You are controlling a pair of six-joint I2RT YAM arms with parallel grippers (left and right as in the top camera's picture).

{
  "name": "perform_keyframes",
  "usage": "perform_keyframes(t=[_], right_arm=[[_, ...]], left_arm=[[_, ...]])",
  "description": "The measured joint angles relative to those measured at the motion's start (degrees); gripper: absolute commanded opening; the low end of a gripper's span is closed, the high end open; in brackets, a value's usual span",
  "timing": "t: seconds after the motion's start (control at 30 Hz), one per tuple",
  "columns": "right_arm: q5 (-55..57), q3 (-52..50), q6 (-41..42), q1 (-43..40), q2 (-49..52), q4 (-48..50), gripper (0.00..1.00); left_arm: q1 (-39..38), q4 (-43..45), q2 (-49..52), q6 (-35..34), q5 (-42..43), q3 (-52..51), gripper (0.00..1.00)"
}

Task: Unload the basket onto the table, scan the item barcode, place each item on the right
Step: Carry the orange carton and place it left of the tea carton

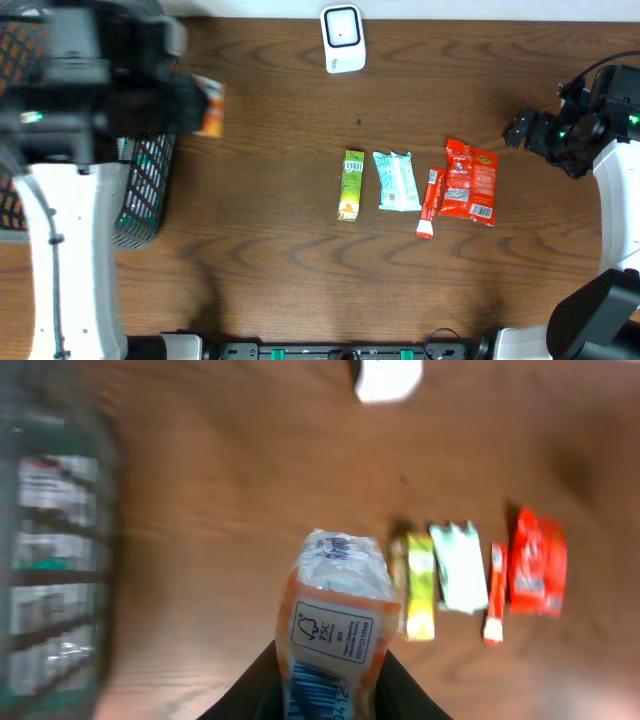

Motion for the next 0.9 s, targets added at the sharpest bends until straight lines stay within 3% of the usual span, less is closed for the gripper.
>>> perform_keyframes(t=[0.23, 0.5, 0.77, 0.9], right_arm=[[0.0, 0.0, 0.0, 0.0, 0.0, 0.02, 0.99], [0.02, 0.0, 0.0, 0.0, 0.0, 0.02, 0.99], [0.02, 0.0, 0.0, 0.0, 0.0, 0.02, 0.99], [0.02, 0.0, 0.0, 0.0, 0.0, 0.02, 0.99]], left_arm=[[-14.78, 13.94, 0.55, -6.23, -4.52, -18.05, 0.25], [-24.72, 34.4, 3.85, -15.32, -5.95, -39.85, 0.25], [-30.71, 41.75, 13.22, -21.09, -11.74, -44.7, 0.26], [-32.06, 44.24, 16.76, -22.82, -13.27, -44.7, 0.32]])
